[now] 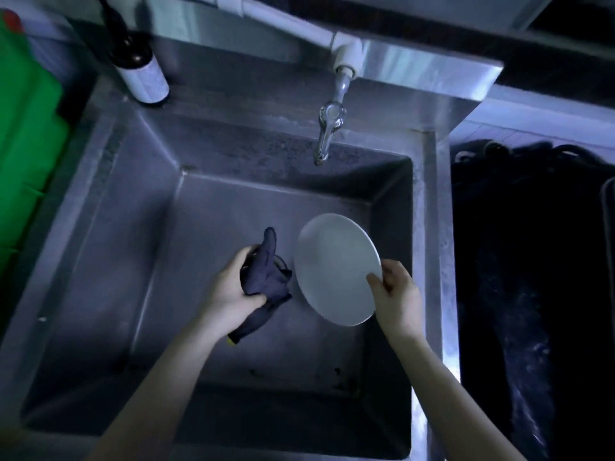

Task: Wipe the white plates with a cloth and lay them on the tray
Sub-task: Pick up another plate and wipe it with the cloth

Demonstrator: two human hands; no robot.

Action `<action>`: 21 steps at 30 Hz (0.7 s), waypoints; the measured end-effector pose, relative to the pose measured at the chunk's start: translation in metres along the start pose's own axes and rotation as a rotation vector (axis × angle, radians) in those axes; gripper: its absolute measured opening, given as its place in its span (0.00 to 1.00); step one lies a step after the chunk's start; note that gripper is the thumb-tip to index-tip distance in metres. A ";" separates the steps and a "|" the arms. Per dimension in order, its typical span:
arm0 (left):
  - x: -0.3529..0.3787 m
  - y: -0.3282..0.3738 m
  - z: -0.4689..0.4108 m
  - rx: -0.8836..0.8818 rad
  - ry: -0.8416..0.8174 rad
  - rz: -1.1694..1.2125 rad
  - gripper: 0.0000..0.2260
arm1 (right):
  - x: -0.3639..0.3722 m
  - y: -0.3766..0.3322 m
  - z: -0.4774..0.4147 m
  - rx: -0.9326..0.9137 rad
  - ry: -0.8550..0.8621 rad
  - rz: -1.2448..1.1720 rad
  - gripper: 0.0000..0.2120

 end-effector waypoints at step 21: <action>0.091 0.197 0.190 0.765 0.334 -0.881 0.28 | -0.158 -0.112 0.066 -0.192 -0.003 -0.785 0.11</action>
Point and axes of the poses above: each hand's wrist, its own z-axis away from the middle knuckle, its own x-axis out of the palm, y = z × x, the point moved 7 cm from there along -z, towards the middle knuckle, and after that the axes turned 14 degrees about -x, right-handed, at the moved point
